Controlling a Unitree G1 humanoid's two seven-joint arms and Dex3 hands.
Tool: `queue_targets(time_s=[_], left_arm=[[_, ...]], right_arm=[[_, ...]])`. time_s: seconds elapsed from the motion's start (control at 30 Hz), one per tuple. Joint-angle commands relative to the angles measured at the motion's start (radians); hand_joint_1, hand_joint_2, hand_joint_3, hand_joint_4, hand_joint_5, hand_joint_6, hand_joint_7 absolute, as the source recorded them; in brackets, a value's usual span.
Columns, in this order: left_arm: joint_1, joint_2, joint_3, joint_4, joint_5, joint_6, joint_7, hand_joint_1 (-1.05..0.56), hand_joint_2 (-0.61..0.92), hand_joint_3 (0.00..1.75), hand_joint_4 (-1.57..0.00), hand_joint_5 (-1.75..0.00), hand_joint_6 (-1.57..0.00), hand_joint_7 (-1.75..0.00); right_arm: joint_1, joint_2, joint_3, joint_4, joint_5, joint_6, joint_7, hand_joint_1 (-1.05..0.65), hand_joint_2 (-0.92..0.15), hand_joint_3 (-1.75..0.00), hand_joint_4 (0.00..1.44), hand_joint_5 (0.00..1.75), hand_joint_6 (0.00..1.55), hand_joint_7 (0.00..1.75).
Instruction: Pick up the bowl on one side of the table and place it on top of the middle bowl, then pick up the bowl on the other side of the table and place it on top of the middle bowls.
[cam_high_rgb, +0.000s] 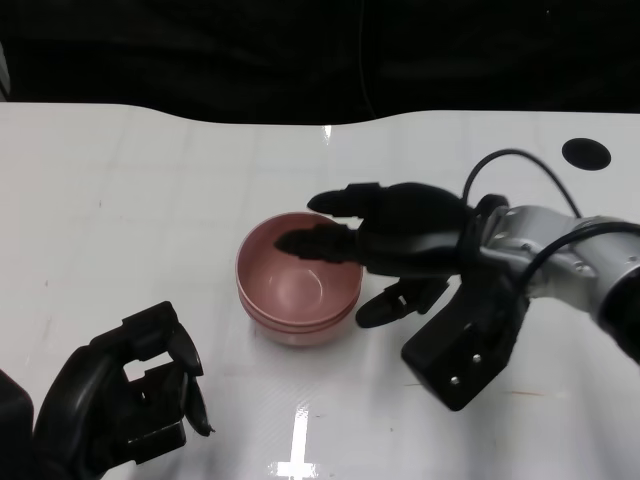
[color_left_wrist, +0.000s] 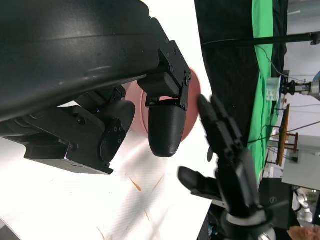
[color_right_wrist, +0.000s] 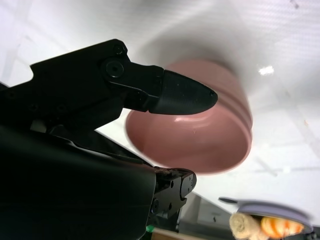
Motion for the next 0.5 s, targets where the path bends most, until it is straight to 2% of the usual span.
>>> queue_targets(time_s=[0.03, 0.33, 0.43, 0.5], left_arm=[[0.001, 0.009, 0.009, 0.008, 0.005, -0.019, -0.004, 0.22, 0.75, 1.24, -0.85, -1.75, -0.68, -1.75], [0.008, 0.017, 0.008, -0.016, 0.005, 0.008, 0.007, 0.2, 0.75, 1.23, -0.84, -1.75, -0.68, -1.75], [0.009, 0.02, 0.014, -0.019, -0.002, 0.012, 0.002, 0.2, 0.75, 1.22, -0.83, -1.75, -0.68, -1.75], [0.009, 0.021, 0.02, -0.021, -0.014, 0.02, -0.002, 0.21, 0.76, 1.22, -0.83, -1.75, -0.68, -1.75]], right_arm=[[0.05, -0.071, -0.055, -0.107, 0.062, -0.018, 0.055, -0.95, -0.92, -0.66, 0.0, 0.0, 0.0, 0.0], [0.272, -0.239, -0.247, -0.458, 0.265, -0.024, 0.175, -0.88, -0.92, -0.51, 0.0, 0.0, 0.06, 0.02], [0.395, -0.263, -0.325, -0.536, 0.404, -0.014, 0.212, -0.77, -0.92, -0.36, 0.05, 0.02, 0.15, 0.04], [0.484, -0.253, -0.377, -0.552, 0.503, -0.049, 0.198, -0.66, -0.92, -0.26, 0.12, 0.05, 0.25, 0.06]])
